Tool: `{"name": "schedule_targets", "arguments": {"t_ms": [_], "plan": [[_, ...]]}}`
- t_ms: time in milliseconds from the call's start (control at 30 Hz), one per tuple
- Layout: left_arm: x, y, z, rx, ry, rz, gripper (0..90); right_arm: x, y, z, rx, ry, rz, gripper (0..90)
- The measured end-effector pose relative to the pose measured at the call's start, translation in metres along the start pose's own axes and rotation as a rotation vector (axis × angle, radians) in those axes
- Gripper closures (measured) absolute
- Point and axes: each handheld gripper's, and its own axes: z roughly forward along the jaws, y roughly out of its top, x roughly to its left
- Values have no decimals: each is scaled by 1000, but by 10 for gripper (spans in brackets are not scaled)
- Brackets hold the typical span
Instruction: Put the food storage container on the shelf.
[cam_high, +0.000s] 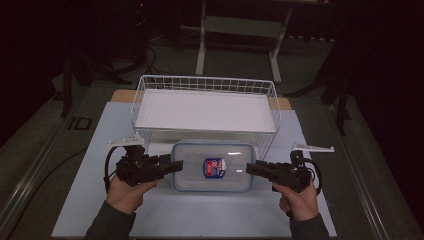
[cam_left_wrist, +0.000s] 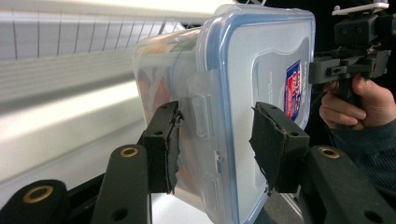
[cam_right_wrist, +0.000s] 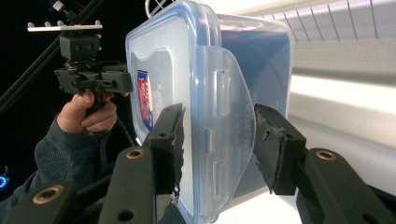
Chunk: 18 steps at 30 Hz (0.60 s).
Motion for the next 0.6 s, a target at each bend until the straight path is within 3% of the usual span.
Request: {"name": "schedule_targets", "arguments": {"t_ms": [333,600], "plan": [[-12,29,-16,-60,7,40,521,23,33,-7,-27,-4,-75,545],[-18,61,-28,-108,26,68,521,33,59,-7,-47,15,-97,545]]}}
